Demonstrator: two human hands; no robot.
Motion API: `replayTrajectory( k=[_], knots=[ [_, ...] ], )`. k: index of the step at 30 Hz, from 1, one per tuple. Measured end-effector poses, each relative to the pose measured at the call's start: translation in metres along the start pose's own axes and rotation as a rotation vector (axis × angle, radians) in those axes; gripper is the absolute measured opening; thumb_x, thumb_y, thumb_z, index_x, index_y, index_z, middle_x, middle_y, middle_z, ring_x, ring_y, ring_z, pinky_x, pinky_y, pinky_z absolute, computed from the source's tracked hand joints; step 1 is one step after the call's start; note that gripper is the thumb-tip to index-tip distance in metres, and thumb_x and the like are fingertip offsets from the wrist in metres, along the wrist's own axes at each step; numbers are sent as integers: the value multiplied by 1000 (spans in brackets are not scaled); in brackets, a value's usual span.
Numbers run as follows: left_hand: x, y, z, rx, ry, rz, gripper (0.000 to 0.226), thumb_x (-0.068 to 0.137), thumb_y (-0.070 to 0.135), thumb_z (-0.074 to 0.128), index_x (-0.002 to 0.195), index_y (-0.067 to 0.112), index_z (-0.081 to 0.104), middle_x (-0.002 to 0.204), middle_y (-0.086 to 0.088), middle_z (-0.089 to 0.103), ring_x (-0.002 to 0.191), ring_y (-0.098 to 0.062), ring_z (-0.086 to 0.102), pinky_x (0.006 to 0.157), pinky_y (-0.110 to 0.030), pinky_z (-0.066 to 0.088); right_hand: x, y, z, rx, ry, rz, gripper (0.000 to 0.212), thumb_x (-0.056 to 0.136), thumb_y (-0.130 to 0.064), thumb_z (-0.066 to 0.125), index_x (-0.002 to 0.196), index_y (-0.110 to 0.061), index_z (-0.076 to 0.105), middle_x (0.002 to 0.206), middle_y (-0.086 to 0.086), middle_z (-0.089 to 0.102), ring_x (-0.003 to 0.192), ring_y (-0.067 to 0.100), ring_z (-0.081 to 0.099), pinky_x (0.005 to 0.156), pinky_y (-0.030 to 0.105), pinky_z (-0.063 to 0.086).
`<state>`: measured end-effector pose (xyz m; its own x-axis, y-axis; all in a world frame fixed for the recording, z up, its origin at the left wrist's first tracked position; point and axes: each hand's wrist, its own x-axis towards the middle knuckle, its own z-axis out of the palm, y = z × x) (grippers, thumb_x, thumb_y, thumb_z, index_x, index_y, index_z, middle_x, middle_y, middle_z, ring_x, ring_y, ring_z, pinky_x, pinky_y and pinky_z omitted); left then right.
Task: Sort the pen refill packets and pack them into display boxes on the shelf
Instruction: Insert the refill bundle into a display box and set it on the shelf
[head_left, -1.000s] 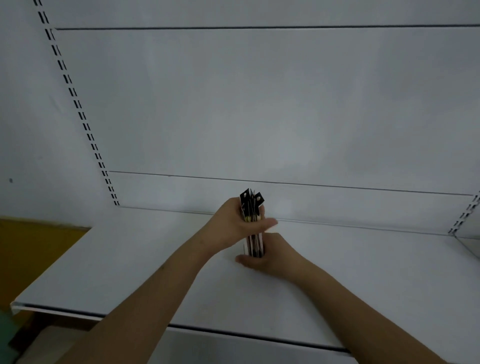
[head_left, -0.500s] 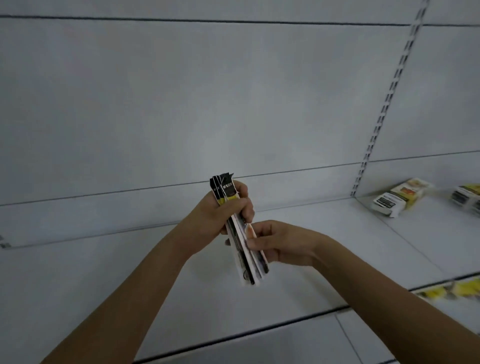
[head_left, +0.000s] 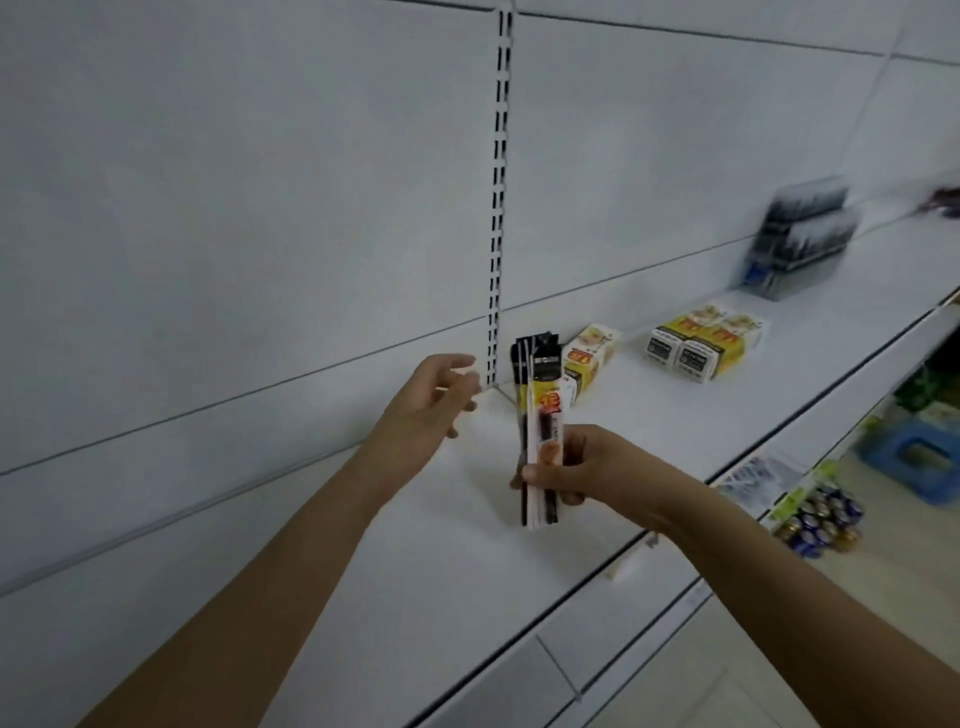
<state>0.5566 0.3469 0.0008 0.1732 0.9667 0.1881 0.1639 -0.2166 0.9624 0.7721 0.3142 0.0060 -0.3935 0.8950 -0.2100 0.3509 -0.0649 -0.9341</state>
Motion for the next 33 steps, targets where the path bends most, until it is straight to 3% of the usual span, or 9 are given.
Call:
replayTrajectory(
  k=[3,6,9,14,17,19,23,27,33],
  knots=[
    [41,-33,19,685,-4,211,62,87,28,70,140,34,39,125,8,46,103,-6,56,77,-22,49,5,18,-57,12,148,1,39,75,-29,77,102,-1,68,95,13,75,71,16,65,66,23,52],
    [78,-51,42,968,-99,303,89,81,31,73,152,39,20,145,7,27,111,-12,52,79,-31,55,14,35,-102,9,217,2,22,79,-15,77,97,-5,71,86,7,76,77,19,73,67,22,56],
    [103,-56,65,864,-189,377,72,83,22,73,145,36,40,146,15,36,104,-1,54,75,-15,51,24,47,-133,17,215,3,16,79,-7,76,95,-5,71,84,8,76,77,19,74,68,23,57],
    [119,-52,87,738,-127,438,34,79,7,75,109,23,69,111,14,65,90,3,57,70,-4,44,33,54,-163,-25,163,4,10,82,-7,74,91,-9,71,85,7,76,79,20,74,70,23,57],
    [126,-27,93,669,-65,430,20,81,8,75,97,20,73,92,15,66,76,-4,61,60,-13,45,30,46,-168,-181,162,-49,7,82,-21,75,86,-16,72,78,-1,75,71,14,71,64,21,55],
    [132,-8,96,590,-37,414,14,81,10,76,93,18,75,85,16,64,73,-2,59,57,-10,37,22,34,-170,-252,192,-102,5,81,-27,74,83,-24,71,73,-11,72,65,7,67,59,18,52],
    [141,22,101,335,-32,318,6,82,20,78,85,21,73,78,6,64,62,-2,52,54,-14,33,-1,8,-165,-125,266,-231,15,74,-36,73,79,-22,72,68,-7,71,60,7,66,59,17,51],
    [149,36,109,205,-35,187,11,84,23,77,88,33,74,78,5,68,61,0,53,58,-16,39,-8,-12,-146,50,372,-378,8,75,-30,73,74,-22,71,64,1,70,60,12,67,61,20,53],
    [152,58,111,-48,-98,42,17,83,17,77,99,10,75,81,1,76,72,-8,70,65,-18,52,8,-21,-134,171,543,-462,14,84,-9,72,97,-10,75,86,6,75,78,18,70,76,31,55]
  ],
)
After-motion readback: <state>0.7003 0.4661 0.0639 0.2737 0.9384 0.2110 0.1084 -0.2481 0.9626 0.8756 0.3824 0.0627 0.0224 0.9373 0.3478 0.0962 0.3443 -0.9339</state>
